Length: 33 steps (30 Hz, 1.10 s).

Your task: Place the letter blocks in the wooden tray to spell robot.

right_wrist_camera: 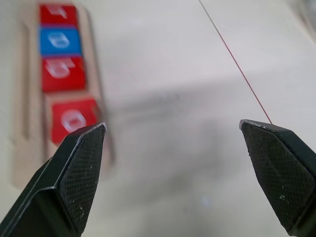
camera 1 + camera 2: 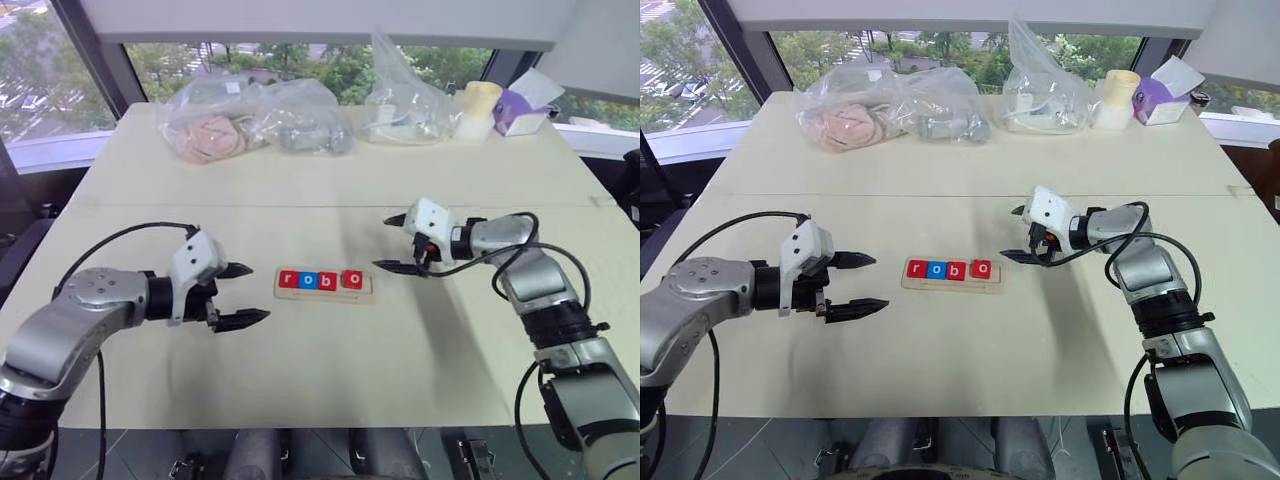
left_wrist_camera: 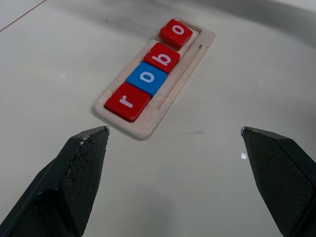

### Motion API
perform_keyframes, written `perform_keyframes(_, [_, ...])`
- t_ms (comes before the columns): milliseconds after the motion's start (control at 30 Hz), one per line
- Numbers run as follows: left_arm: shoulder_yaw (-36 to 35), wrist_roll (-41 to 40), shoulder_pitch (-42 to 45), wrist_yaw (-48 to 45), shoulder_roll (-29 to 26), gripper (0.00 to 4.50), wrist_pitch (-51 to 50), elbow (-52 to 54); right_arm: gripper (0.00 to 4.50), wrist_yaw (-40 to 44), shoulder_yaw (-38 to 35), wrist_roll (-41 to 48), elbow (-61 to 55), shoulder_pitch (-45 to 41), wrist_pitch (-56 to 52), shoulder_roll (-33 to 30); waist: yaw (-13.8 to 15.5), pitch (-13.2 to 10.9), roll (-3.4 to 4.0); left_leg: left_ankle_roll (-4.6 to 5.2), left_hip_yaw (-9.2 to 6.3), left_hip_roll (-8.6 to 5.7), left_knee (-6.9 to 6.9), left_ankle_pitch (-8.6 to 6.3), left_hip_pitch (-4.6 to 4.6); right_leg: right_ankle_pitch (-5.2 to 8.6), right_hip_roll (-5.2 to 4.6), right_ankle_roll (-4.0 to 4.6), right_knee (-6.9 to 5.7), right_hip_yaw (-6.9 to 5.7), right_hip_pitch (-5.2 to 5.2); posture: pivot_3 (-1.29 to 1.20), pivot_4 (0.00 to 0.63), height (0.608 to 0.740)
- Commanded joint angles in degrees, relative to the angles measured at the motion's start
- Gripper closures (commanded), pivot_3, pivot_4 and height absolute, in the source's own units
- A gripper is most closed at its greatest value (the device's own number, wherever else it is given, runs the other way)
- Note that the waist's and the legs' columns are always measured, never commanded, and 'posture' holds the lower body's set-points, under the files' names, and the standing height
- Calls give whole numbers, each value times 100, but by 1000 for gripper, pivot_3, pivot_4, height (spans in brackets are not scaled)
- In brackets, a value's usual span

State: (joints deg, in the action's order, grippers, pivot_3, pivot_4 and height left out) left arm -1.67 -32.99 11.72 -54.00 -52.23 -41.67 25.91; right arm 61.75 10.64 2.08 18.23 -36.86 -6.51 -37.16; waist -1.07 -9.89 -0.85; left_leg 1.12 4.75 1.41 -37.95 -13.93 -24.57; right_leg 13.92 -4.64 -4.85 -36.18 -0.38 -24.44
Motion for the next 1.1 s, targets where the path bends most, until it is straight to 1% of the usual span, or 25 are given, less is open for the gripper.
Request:
perform_keyframes(33, [-108, -30, 118, -66, -20, 0, 71, 49, 33, -118, -8, -121, 46, -3, 320, 24, 3, 0, 0, 0, 0, 0, 0, 0, 0, 0, 2, 0, -1, 0, 0, 0, 150, 739])
perform_keyframes(500, [-163, -45, 90, -89, -37, 0, 19, 62, 33, -188, 178, -284, -35, 229, 473, 191, 20, 0, 0, 1, 1, 0, -1, 1, 1, 0, 9, -2, -1, -1, 2, 0, 150, 739])
perform_keyframes(733, [-122, -29, 106, -66, 8, 0, 34, 19, 33, -193, 256, -292, 24, 224, 553, 394, 13, 0, 0, 0, 1, 2, -1, 1, 7, 0, 13, -2, -3, -1, 6, 0, 150, 739])
perform_keyframes(933, [-150, -42, 57, -32, 17, 0, 21, 40, 33, 104, 233, -99, -421, 374, 401, 357, 32, 0, 0, 0, 1, 1, -2, 1, 7, -1, 13, -3, -4, -1, 7, 0, 150, 739])
perform_keyframes(1100, [-142, -33, 42, -12, 50, 0, 29, 28, 33, 24, 132, -179, -340, 291, 425, 299, 25, 0, 0, 0, 1, 1, -5, 2, 8, -1, 12, -3, -4, 0, 8, 0, 150, 739])
